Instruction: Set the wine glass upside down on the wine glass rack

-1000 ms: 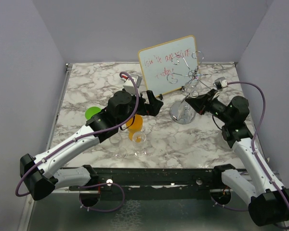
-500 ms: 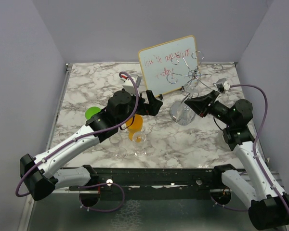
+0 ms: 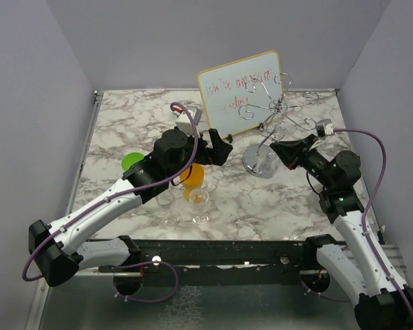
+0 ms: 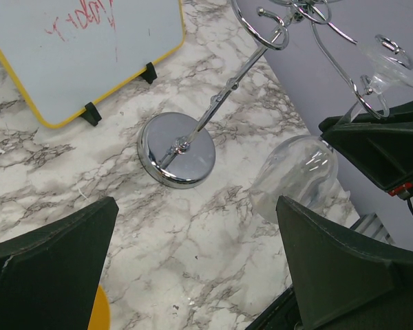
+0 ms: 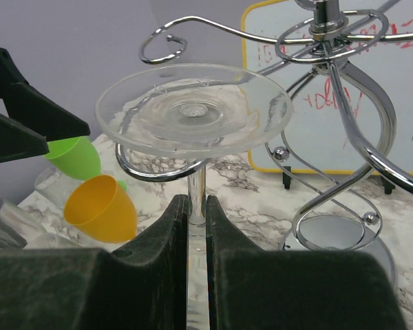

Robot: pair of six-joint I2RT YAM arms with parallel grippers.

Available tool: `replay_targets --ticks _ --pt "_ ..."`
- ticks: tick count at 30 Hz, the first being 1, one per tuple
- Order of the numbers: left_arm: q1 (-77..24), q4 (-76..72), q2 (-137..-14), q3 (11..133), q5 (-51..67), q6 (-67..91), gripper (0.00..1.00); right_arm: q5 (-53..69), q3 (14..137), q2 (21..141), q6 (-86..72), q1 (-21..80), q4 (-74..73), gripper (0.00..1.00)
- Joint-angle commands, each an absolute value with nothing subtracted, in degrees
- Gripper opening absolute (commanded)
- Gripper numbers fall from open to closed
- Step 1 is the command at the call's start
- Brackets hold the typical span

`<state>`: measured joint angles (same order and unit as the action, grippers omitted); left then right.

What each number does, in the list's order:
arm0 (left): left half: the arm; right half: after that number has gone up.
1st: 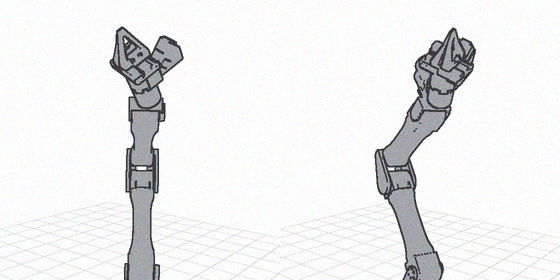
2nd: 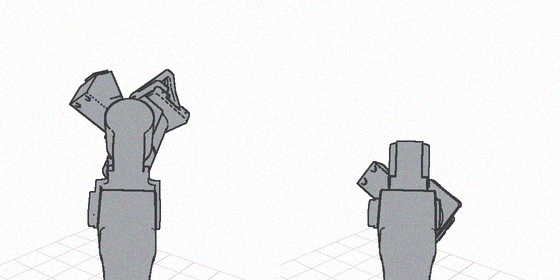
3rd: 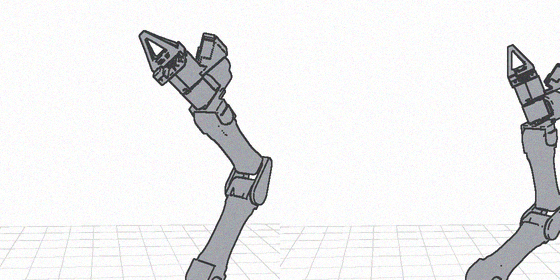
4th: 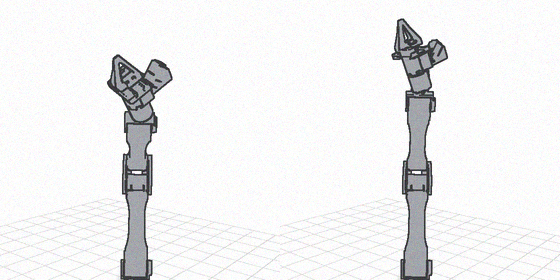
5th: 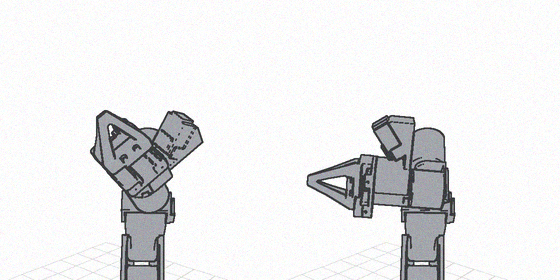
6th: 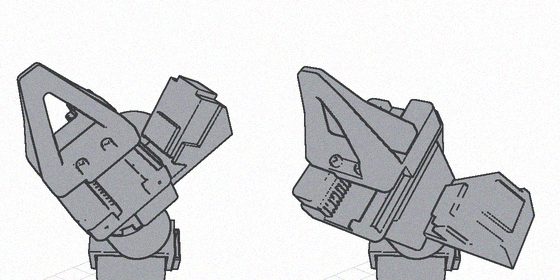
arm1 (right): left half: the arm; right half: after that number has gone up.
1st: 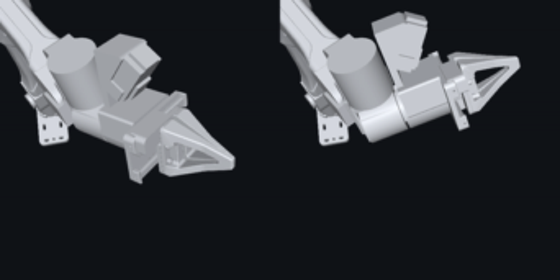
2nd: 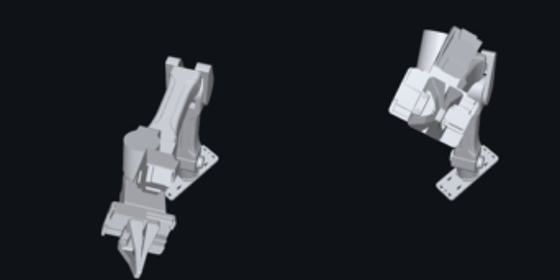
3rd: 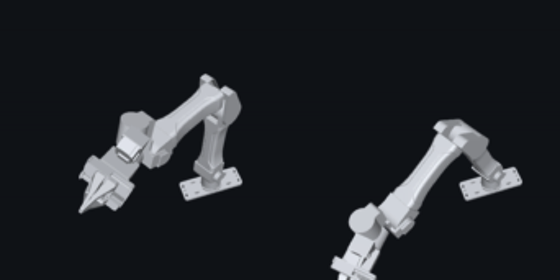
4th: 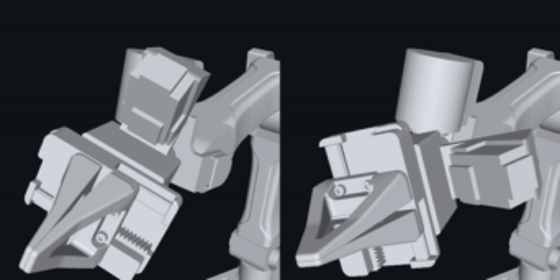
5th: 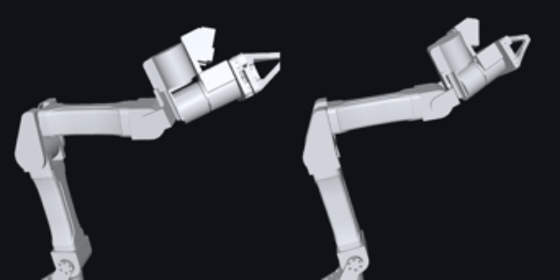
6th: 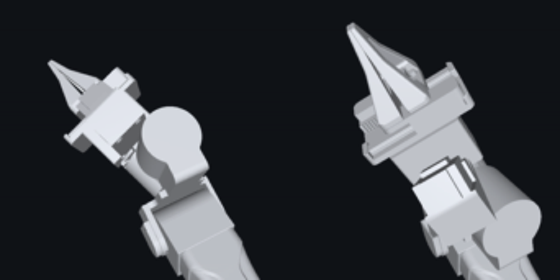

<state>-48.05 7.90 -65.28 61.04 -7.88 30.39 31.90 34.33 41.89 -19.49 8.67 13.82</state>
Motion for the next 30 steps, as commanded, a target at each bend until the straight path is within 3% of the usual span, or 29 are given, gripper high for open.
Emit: replay_targets --ticks 1,8,19,26,30 --pt "-47.75 8.17 -64.17 60.73 -6.33 30.19 0.99 28.37 34.57 42.85 -19.46 8.96 13.83 0.03" --pt "-47.67 9.26 -64.77 61.7 -4.5 28.24 0.99 26.67 34.98 43.06 -20.58 8.96 10.45 0.23" --pt "-47.55 12.45 -64.73 63.24 -7.52 25.7 0.99 25.15 34.93 35.52 -21.36 8.92 0.77 0.69" --pt "-47.6 19.4 -64.07 66.72 -2.39 22.07 0.99 22.67 39.32 30.66 -23.63 8.92 -17.15 0.74" --pt "-47.55 27.56 -64.08 69.07 -0.07 21.72 0.91 20.74 41.46 28.68 -26.02 8.96 -24.74 0.75"
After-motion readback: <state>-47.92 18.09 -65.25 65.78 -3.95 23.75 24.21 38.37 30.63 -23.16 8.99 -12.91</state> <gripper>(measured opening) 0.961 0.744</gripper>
